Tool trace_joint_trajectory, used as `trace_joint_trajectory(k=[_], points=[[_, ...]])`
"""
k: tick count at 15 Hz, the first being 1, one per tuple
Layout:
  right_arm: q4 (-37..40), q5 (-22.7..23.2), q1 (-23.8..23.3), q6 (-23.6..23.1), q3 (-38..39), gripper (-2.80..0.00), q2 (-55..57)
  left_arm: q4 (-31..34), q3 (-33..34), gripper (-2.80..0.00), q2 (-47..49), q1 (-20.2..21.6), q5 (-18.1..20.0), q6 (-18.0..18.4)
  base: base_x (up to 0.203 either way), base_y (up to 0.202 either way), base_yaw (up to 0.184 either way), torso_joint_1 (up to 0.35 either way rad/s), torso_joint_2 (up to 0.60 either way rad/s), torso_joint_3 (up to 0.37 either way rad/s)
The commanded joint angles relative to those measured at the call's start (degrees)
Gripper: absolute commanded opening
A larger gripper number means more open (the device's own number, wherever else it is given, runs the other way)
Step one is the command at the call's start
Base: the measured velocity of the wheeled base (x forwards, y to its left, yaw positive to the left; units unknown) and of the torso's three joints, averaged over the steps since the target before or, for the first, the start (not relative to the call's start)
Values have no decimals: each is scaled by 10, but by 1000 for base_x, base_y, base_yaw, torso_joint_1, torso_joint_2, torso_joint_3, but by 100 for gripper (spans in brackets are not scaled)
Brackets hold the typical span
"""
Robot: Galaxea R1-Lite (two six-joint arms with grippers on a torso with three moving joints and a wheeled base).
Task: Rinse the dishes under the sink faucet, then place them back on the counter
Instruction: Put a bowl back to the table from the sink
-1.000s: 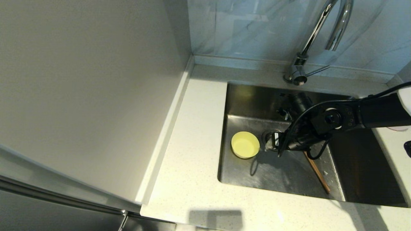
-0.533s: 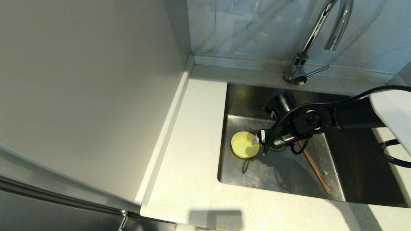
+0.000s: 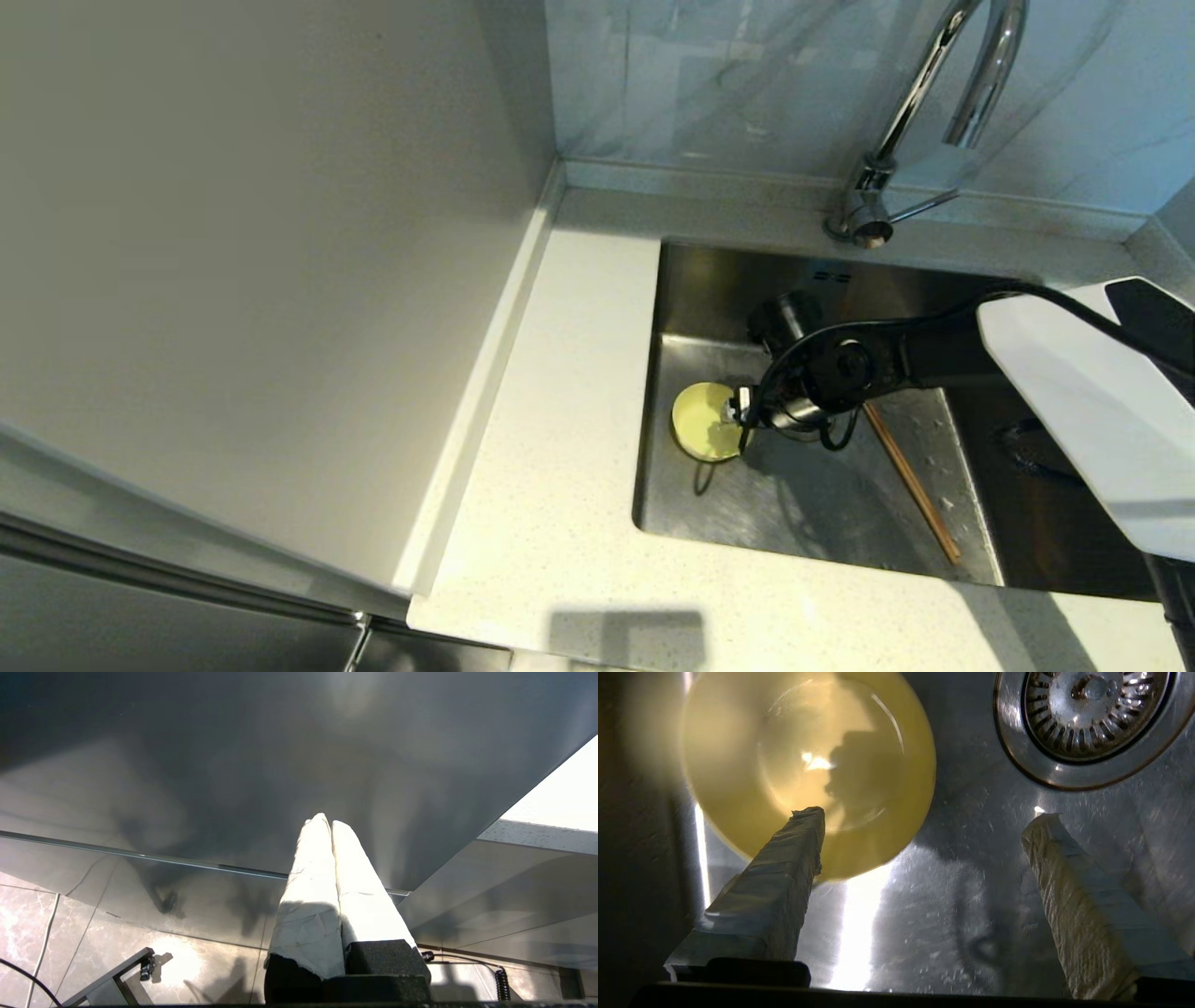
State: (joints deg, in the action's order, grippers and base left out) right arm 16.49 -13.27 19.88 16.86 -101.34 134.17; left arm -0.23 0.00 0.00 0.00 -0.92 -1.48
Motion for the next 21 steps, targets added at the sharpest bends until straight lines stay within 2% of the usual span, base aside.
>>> trace_joint_trajectory(k=[1,4,12,13,21], points=[[1,-7,-3,1,-25,0,33,0,0,-280,-2,0,0,0,0,0,0,0,0,0],[1,-25,-11,-5,-51,0,58,0,0,-280,-2,0,0,0,0,0,0,0,0,0],[0,-20,-15,-23,-77,0,83,0,0,-280,-2,0,0,0,0,0,0,0,0,0],[0,-19,-15,-29,-80,-280,83,0,0,-280,-2,0,0,0,0,0,0,0,0,0],[1,-10,-19,-33,-81,-280,90,0,0,-280,-2,0,0,0,0,0,0,0,0,0]])
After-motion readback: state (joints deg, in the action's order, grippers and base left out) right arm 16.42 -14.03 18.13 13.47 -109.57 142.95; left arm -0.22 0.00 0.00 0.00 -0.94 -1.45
